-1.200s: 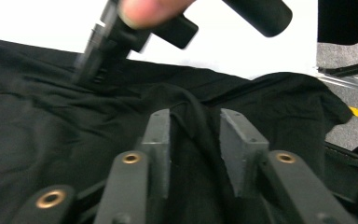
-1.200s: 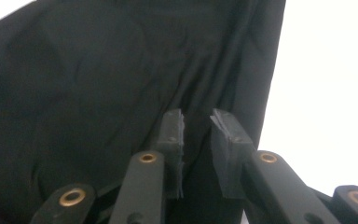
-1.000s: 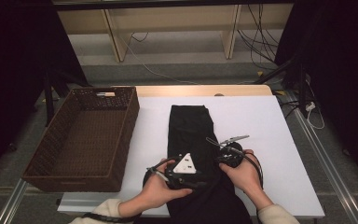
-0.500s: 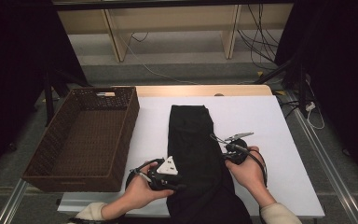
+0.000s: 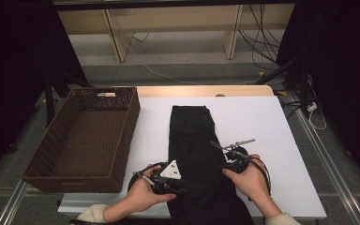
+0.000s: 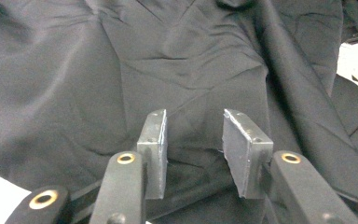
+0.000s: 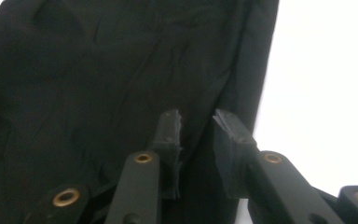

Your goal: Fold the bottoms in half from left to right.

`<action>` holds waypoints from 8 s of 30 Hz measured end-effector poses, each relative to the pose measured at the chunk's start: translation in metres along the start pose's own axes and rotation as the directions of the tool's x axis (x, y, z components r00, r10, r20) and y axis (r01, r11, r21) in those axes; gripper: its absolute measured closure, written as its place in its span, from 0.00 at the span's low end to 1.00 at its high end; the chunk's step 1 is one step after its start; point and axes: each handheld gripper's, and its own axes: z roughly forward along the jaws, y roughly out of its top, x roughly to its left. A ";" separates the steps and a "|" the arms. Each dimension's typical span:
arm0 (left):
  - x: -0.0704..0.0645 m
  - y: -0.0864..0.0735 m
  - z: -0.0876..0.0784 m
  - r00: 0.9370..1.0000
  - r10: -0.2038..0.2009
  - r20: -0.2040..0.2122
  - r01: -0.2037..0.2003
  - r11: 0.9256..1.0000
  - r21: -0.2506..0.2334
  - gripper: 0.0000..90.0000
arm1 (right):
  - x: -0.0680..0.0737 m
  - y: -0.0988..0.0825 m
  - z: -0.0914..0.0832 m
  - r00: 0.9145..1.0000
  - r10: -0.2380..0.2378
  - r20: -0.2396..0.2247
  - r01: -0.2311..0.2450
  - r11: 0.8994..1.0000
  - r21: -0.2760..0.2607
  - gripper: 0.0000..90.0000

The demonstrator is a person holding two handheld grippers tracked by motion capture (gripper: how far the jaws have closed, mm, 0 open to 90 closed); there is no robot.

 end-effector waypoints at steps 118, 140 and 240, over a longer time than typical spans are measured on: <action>-0.017 0.005 -0.001 0.997 0.065 0.043 -0.065 0.998 0.007 0.88 | 0.011 -0.068 -0.054 0.999 -0.010 0.048 0.004 0.994 0.112 0.86; -0.034 0.012 0.007 0.992 0.116 0.052 -0.115 0.993 -0.006 1.00 | 0.012 -0.067 -0.053 0.998 -0.056 0.040 0.053 0.995 0.081 1.00; -0.029 -0.009 0.000 0.999 0.043 0.018 -0.044 0.996 0.077 0.72 | 0.014 -0.091 -0.054 0.997 -0.077 0.023 0.070 0.971 0.227 0.99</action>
